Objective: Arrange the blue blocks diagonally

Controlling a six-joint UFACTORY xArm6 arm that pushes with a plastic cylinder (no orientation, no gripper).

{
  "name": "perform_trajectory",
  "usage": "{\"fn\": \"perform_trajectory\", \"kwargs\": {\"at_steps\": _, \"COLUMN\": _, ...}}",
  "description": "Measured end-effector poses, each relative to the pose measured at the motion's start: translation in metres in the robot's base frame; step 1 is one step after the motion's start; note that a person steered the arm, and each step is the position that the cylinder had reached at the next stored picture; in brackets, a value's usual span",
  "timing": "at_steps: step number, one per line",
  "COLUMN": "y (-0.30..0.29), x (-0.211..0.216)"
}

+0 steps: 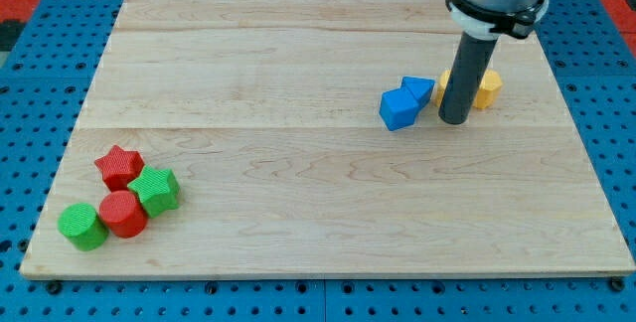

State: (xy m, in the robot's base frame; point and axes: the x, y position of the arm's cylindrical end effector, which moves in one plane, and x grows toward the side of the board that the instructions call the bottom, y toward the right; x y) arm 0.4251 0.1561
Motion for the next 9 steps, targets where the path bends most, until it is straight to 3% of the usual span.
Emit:
{"fn": "perform_trajectory", "kwargs": {"at_steps": 3, "y": -0.113, "x": -0.035}}
{"fn": "perform_trajectory", "kwargs": {"at_steps": 5, "y": -0.037, "x": -0.048}}
{"fn": "perform_trajectory", "kwargs": {"at_steps": 6, "y": -0.082, "x": -0.079}}
{"fn": "perform_trajectory", "kwargs": {"at_steps": 7, "y": -0.146, "x": -0.076}}
{"fn": "perform_trajectory", "kwargs": {"at_steps": 8, "y": -0.147, "x": -0.067}}
{"fn": "perform_trajectory", "kwargs": {"at_steps": 9, "y": -0.088, "x": -0.064}}
